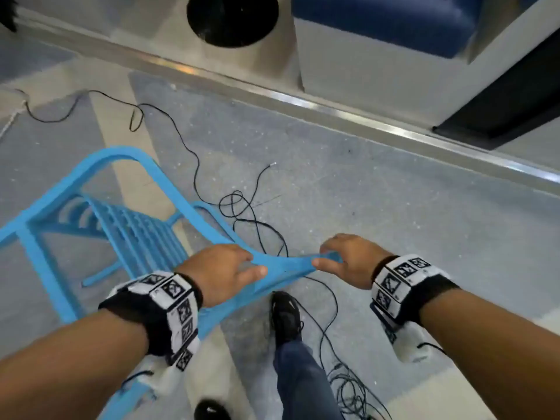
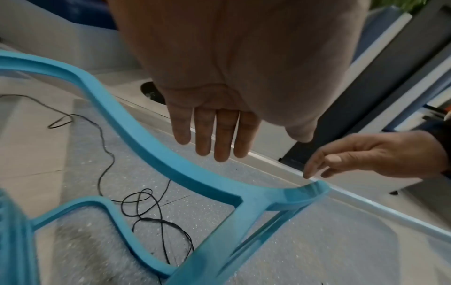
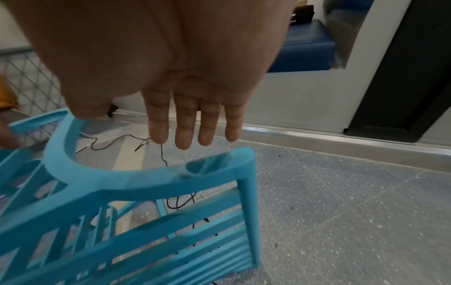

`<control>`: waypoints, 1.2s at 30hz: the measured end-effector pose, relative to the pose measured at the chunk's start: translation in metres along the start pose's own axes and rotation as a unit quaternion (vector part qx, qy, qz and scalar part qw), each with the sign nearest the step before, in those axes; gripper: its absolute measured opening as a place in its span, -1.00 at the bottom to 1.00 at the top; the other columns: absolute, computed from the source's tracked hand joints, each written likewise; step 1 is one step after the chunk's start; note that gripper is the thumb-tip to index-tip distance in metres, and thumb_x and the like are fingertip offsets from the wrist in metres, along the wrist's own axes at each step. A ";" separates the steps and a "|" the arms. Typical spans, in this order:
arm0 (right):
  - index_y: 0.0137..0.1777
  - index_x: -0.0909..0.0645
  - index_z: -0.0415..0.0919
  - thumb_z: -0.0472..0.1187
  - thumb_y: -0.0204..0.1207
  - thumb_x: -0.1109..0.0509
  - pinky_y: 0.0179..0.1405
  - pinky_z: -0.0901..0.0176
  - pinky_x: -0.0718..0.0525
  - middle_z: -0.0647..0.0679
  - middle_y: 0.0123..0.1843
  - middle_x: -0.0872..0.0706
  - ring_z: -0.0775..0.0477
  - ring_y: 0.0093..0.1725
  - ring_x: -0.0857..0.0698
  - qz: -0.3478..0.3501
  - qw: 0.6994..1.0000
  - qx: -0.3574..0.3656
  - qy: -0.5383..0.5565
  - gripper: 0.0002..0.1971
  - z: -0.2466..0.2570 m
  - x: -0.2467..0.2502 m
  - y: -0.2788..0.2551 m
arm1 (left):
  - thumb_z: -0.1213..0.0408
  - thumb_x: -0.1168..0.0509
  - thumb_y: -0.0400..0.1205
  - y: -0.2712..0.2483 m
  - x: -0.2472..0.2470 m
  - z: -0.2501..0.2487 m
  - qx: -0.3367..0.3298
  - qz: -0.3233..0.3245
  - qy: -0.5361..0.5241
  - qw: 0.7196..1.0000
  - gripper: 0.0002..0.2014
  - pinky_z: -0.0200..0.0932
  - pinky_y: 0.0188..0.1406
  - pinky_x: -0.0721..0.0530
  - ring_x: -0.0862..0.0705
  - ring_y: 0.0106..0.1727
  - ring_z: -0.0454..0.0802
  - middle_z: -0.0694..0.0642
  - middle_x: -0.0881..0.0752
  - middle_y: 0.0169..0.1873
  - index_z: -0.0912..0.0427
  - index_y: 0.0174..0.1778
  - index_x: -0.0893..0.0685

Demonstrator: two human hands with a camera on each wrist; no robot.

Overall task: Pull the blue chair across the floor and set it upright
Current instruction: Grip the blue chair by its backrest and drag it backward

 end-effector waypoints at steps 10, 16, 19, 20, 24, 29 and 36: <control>-0.03 -0.58 -0.09 0.47 0.48 0.01 -0.16 0.02 -0.45 -0.13 -0.06 -0.72 -0.23 -0.05 -0.66 0.055 0.978 -0.002 -0.199 -0.35 -0.032 -0.038 0.042 | -0.50 0.07 0.50 0.090 -0.052 0.006 0.014 0.091 0.169 0.981 -0.24 0.07 0.02 -0.63 -0.66 0.02 0.17 0.17 -0.73 0.03 0.09 0.08 -0.67; -0.25 -0.60 -0.07 0.64 0.28 0.15 -0.33 0.04 -0.49 -0.01 -0.36 -0.63 -0.05 -0.34 -0.59 0.098 0.969 0.010 -0.228 -0.19 -0.037 -0.043 0.054 | -0.67 0.26 0.23 0.105 -0.068 0.002 0.005 0.125 0.214 0.969 -0.09 0.02 -0.25 -0.60 -0.65 -0.27 0.07 0.10 -0.70 -0.28 0.08 -0.27 -0.63; -0.23 -0.60 -0.06 0.63 0.29 0.17 -0.27 0.02 -0.56 -0.01 -0.36 -0.63 -0.04 -0.34 -0.60 0.106 0.968 0.013 -0.226 -0.19 -0.036 -0.044 0.057 | -0.68 0.25 0.22 0.109 -0.066 0.006 0.002 0.121 0.202 0.972 -0.08 0.00 -0.30 -0.58 -0.66 -0.29 0.06 0.09 -0.69 -0.32 0.08 -0.30 -0.64; -0.23 -0.60 -0.06 0.63 0.29 0.17 -0.26 0.01 -0.58 -0.01 -0.36 -0.63 -0.04 -0.34 -0.60 0.112 0.968 0.011 -0.226 -0.19 -0.033 -0.044 0.056 | -0.68 0.25 0.22 0.107 -0.066 0.006 0.001 0.113 0.200 0.973 -0.08 0.00 -0.29 -0.58 -0.66 -0.28 0.06 0.08 -0.70 -0.31 0.08 -0.29 -0.64; -0.11 -0.64 -0.08 0.62 0.32 0.19 -0.28 0.04 -0.58 -0.02 -0.34 -0.64 -0.07 -0.32 -0.63 0.119 0.958 0.025 -0.262 -0.15 -0.008 -0.037 0.047 | -0.62 0.17 0.37 0.085 -0.054 0.007 -0.006 0.082 0.209 0.974 -0.22 -0.01 -0.30 -0.50 -0.62 -0.27 0.06 0.07 -0.65 -0.30 0.05 -0.30 -0.57; 0.00 -0.66 -0.12 0.59 0.37 0.21 -0.30 0.05 -0.53 -0.08 -0.22 -0.69 -0.13 -0.29 -0.63 0.097 0.941 0.074 -0.316 -0.12 0.064 -0.015 0.025 | -0.56 0.08 0.43 0.024 -0.014 0.017 0.000 0.033 0.180 0.983 -0.37 -0.04 -0.27 -0.40 -0.52 -0.27 0.06 0.01 -0.51 -0.38 -0.01 -0.38 -0.40; -0.04 -0.63 -0.15 0.52 0.45 0.19 -0.25 0.00 -0.53 -0.14 -0.20 -0.70 -0.19 -0.32 -0.55 0.046 0.901 0.161 -0.401 -0.19 0.230 0.016 -0.040 | -0.60 0.15 0.38 -0.107 0.038 0.061 0.018 -0.084 0.154 0.984 -0.27 0.00 -0.28 -0.38 -0.53 -0.26 0.10 0.13 -0.66 -0.26 0.04 -0.37 -0.49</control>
Point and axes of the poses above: each hand's wrist, its own y-axis towards the middle knuckle, its own x-axis out of the back of the hand, z = x × y, the point moved 9 cm from there along y, towards the middle knuckle
